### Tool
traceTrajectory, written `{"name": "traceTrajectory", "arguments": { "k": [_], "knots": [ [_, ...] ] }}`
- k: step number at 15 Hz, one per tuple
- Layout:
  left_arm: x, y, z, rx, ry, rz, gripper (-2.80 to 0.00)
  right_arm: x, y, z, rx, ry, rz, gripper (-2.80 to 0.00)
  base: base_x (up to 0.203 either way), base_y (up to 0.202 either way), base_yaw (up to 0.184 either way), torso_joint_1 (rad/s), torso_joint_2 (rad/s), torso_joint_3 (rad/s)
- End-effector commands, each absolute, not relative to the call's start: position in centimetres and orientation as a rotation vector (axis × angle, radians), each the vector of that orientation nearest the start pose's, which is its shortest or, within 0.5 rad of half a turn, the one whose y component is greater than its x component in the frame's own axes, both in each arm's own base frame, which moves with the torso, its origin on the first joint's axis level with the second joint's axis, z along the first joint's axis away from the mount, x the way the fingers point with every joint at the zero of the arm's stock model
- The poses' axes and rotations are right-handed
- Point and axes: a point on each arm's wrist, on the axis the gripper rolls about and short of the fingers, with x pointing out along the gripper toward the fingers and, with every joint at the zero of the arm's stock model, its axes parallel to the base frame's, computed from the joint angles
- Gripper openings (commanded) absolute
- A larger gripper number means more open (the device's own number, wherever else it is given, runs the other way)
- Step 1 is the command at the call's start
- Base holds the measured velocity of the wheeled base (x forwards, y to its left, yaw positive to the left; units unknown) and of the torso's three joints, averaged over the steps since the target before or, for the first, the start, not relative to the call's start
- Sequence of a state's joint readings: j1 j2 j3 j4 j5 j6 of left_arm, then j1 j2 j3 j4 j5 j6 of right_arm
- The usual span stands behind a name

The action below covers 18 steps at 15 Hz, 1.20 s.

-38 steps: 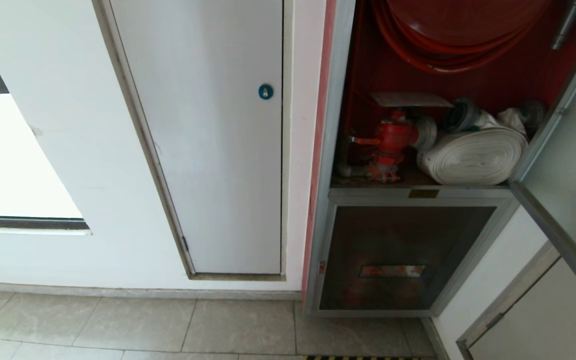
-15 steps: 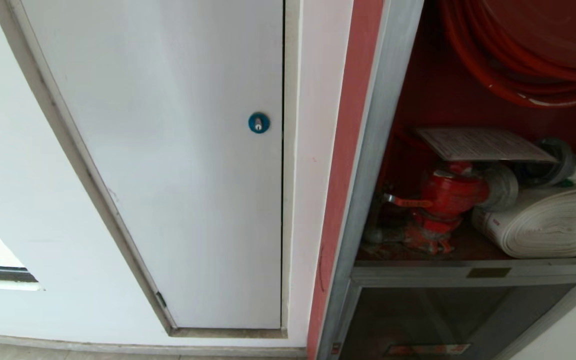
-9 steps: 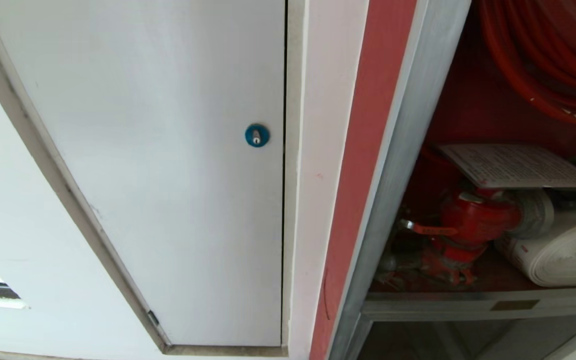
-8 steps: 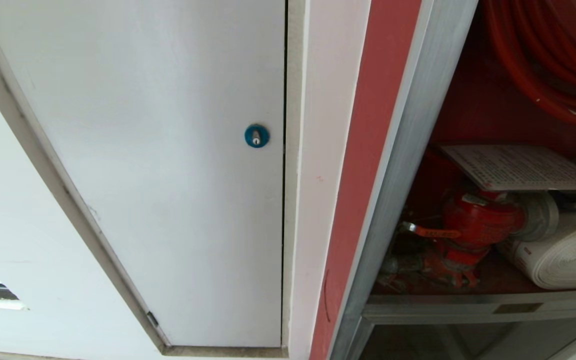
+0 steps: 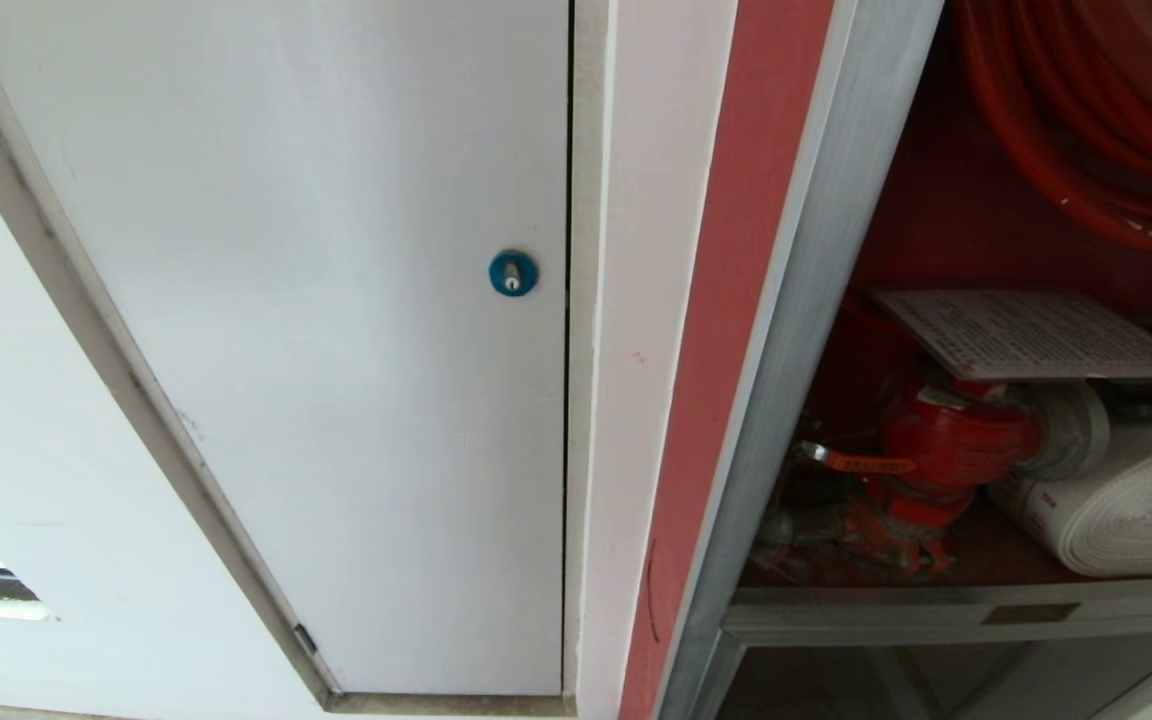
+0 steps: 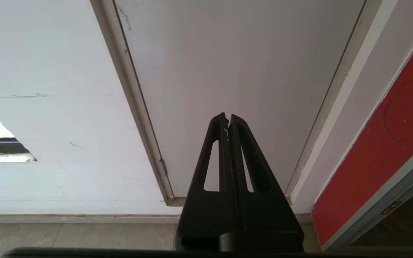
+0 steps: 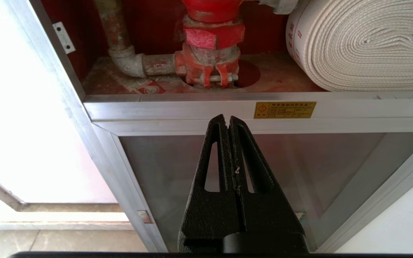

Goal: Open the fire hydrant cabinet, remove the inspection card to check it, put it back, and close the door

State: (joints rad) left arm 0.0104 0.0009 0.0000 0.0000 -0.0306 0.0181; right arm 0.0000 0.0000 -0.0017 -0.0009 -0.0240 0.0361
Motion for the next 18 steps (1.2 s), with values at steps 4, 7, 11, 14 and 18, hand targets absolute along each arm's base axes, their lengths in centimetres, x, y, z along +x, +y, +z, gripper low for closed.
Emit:
{"name": "traceTrajectory", "arguments": {
  "k": [4, 7, 11, 14, 18],
  "knots": [
    [-2.3, -0.1, 7.5, 0.018, 0.003, -0.02, -2.8, -2.3, -0.1, 7.6, 0.037, 0.001, -0.025, -2.8, 0.0, 0.0, 0.0, 0.0, 0.0, 0.0],
    [-2.3, -0.1, 7.5, 0.018, 0.002, -0.02, -2.8, -2.3, 0.0, 7.6, 0.037, 0.003, -0.022, -2.8, 0.0, 0.0, 0.0, 0.0, 0.0, 0.0],
    [-2.3, -0.1, 7.5, 0.018, 0.001, -0.02, -2.8, -2.3, -0.1, 7.6, 0.035, 0.001, -0.05, -2.8, 0.0, 0.0, 0.0, 0.0, 0.0, 0.0],
    [-2.3, -0.1, 7.6, 0.018, 0.0, -0.02, -2.8, -2.4, -0.1, 8.3, 0.024, -0.009, -0.057, -2.8, 0.0, 0.0, 0.0, 0.0, 0.0, 0.0],
    [-2.3, -0.1, 7.5, 0.018, 0.002, -0.02, -2.8, -1.9, -0.2, 13.3, 0.017, -0.016, -0.083, -2.8, 0.0, 0.0, 0.0, 0.0, 0.0, 0.0]
  ]
}}
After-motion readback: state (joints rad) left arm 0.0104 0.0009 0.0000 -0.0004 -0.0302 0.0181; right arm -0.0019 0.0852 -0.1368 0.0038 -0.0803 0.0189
